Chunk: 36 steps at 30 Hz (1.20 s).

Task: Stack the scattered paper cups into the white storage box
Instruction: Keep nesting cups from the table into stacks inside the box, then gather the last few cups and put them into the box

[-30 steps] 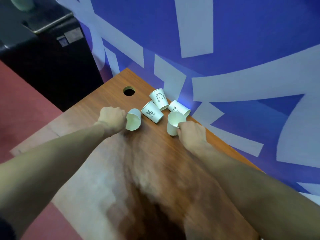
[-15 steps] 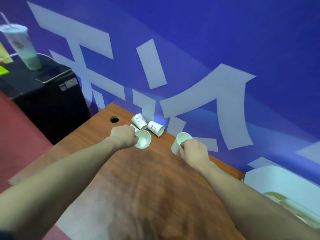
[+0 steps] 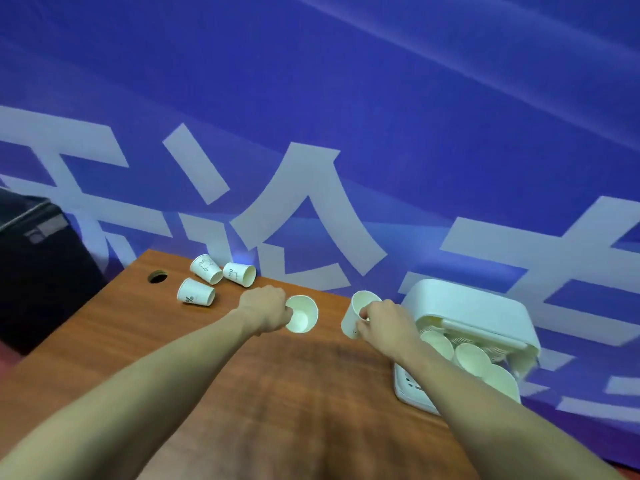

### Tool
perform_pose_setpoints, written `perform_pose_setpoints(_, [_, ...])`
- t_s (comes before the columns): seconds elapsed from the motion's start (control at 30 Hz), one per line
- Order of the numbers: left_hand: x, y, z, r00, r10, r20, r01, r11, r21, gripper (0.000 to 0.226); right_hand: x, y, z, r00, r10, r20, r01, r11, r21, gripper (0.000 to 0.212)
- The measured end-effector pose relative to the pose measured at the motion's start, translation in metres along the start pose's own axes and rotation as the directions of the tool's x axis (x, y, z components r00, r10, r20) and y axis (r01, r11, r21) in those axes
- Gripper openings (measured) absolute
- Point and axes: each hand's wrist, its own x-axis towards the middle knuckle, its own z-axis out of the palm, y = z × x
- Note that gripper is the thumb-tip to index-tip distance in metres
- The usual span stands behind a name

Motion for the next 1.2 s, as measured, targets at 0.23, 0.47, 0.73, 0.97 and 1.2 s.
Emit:
perform_pose_setpoints(0.23, [-0.01,0.121,0.002,0.986,0.143,0.086,-0.146,0.989,0.021,0.024,-0.062,0.094,-0.011,0.994,0.112,-0.006,-0.111,0.993,0.024,0.022])
perform_pose_setpoints(0.47, [-0.009,0.217,0.008,0.958,0.25,0.142,-0.249,0.968,-0.021,0.022,-0.109,0.172,-0.022,0.971,0.24,0.009,-0.24,0.97,0.035,0.027])
perform_pose_setpoints(0.73, [-0.008,0.306,0.031,0.938,0.303,0.17,-0.25,0.929,-0.273,0.019,-0.147,0.242,-0.023,0.927,0.375,0.018,-0.376,0.926,0.046,0.029])
perform_pose_setpoints(0.97, [-0.004,0.364,0.054,0.92,0.327,0.215,-0.169,0.828,-0.534,0.018,-0.168,0.297,-0.022,0.892,0.451,0.002,-0.451,0.892,0.022,0.025])
perform_pose_setpoints(1.2, [0.002,0.397,0.071,0.928,0.289,0.235,-0.129,0.841,-0.525,0.023,-0.17,0.336,-0.009,0.887,0.461,0.03,-0.462,0.886,0.053,0.022])
